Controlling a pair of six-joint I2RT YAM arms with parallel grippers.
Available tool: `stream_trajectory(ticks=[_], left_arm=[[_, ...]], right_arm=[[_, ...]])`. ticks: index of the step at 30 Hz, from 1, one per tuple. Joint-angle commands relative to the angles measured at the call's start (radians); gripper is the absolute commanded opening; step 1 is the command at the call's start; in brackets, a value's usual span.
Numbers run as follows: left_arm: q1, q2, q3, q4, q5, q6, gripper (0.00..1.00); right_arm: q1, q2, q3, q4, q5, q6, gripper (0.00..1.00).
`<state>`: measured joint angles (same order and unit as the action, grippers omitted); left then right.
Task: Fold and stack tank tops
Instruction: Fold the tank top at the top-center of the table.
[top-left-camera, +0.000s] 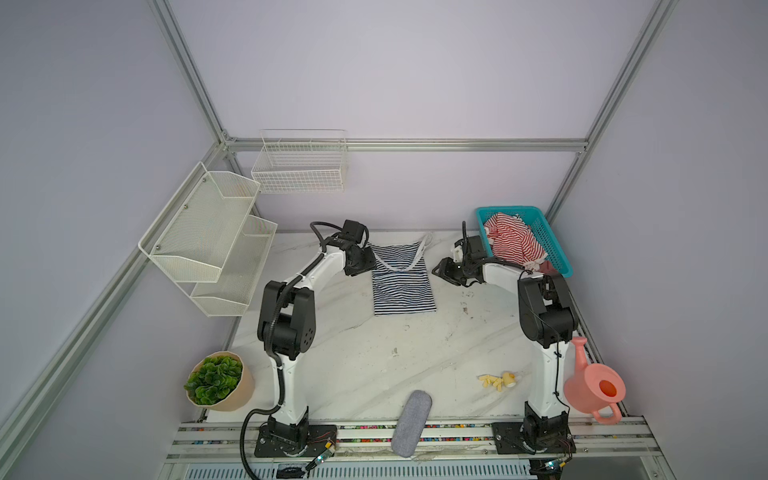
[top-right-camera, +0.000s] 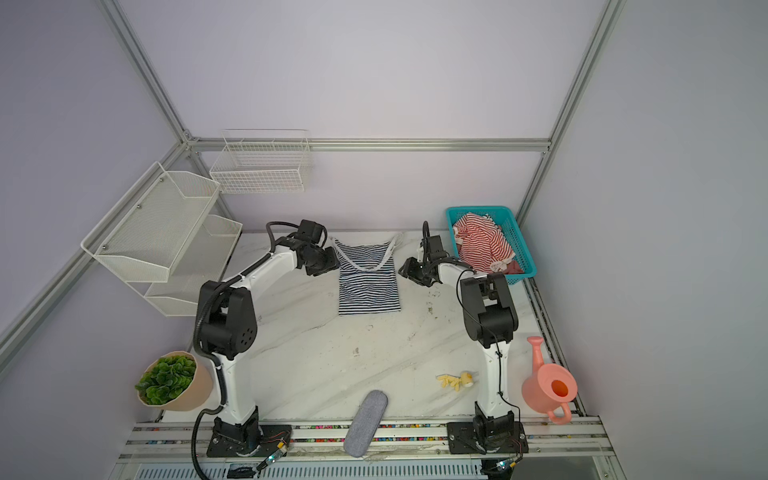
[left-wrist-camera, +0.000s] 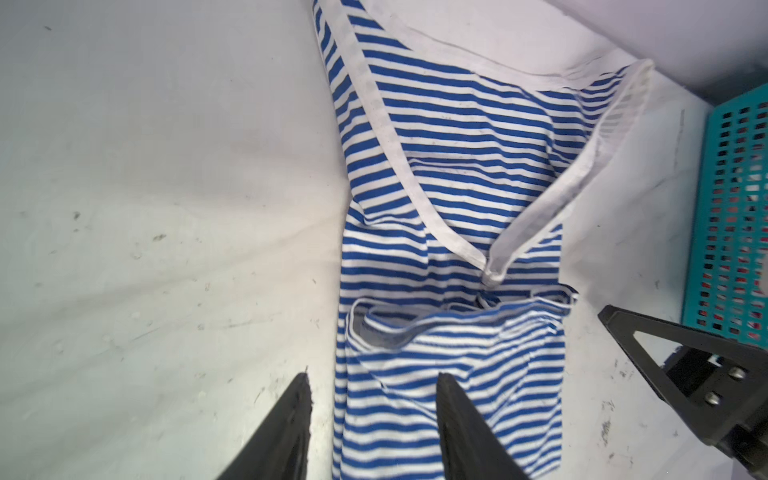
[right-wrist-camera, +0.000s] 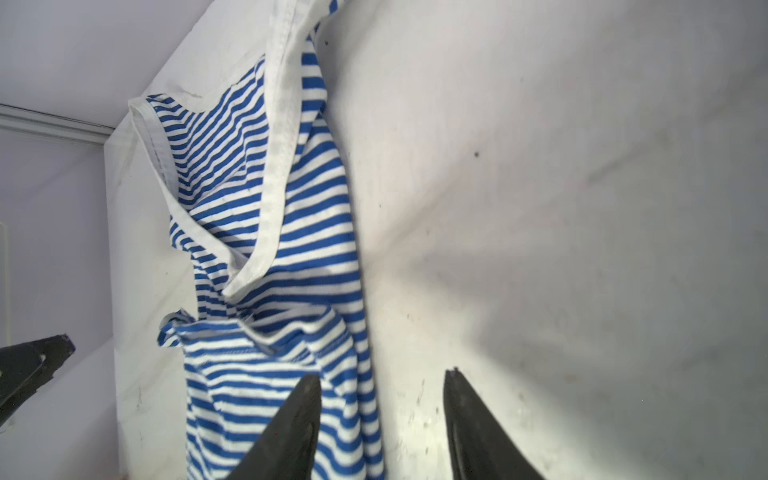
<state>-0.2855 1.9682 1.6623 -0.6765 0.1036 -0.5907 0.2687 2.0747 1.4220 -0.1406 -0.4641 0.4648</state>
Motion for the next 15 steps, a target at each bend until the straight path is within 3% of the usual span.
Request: stream_trajectory(ticks=[1, 8, 15], left_arm=[[-0.046, -0.132, -0.131, 0.006, -0.019, 0.003, 0.5], [-0.158, -0.188, -0.343, 0.042, -0.03, -0.04, 0.49], [-0.181, -0.145, -0.42, 0.09, -0.029, -0.104, 0.49]], right_arm=[[0.007, -0.124, -0.109, 0.034, -0.008, -0.035, 0.54], [0.01, -0.249, -0.307, 0.042, -0.009, -0.066, 0.52], [0.029, -0.251, -0.365, 0.066, -0.042, -0.049, 0.49]])
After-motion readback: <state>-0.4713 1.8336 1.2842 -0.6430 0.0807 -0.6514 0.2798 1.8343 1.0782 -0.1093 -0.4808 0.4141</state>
